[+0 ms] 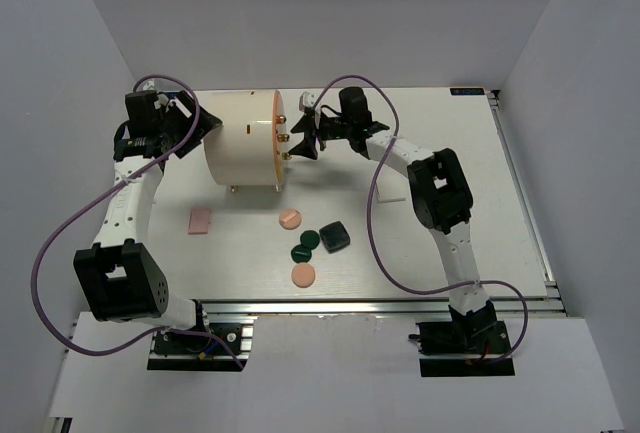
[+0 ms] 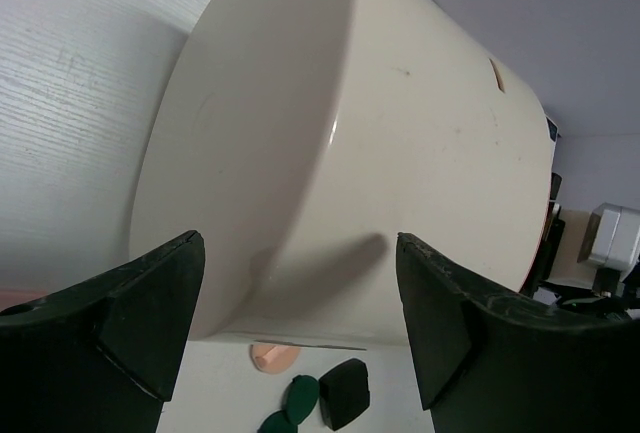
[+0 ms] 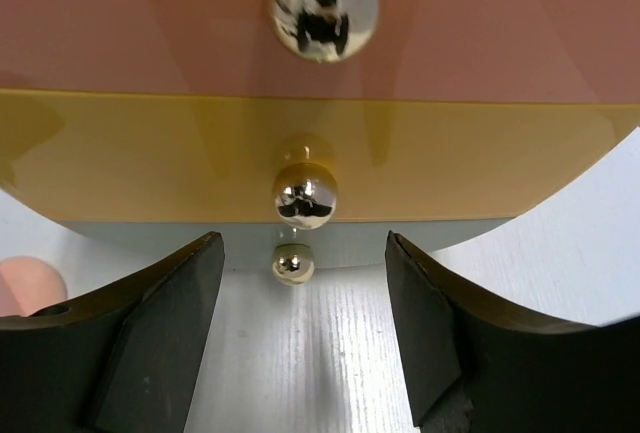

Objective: Organize the makeup

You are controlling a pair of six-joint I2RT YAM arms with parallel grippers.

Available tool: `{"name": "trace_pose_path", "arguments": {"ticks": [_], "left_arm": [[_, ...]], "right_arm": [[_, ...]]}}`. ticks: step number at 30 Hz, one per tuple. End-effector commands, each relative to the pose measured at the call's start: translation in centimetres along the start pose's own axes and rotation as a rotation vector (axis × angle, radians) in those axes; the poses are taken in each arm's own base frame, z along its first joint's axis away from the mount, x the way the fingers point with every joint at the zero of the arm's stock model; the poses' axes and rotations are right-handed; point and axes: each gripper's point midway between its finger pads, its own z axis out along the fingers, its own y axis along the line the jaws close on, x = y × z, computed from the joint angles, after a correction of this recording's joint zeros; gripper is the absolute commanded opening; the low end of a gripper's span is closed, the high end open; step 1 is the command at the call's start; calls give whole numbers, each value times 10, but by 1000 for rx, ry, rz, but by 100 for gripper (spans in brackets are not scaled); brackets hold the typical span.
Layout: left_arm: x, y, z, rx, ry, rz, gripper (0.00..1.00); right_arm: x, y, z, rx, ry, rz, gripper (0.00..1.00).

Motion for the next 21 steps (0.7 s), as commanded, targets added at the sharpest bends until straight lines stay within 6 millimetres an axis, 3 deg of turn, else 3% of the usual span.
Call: {"name": "trace_pose_path", "arguments": {"ticks": [1, 9, 21], "left_arm": [[-6, -10, -8, 34, -13, 25, 87], [-1, -7, -6, 35, 2, 25, 87], [1, -6, -3, 38, 11, 28, 87]], "right_arm": [[-27, -18, 6, 33, -59, -109, 70], [-46, -14, 11, 23, -106, -129, 66], [-53, -4, 15, -21, -126, -118, 52]]}}
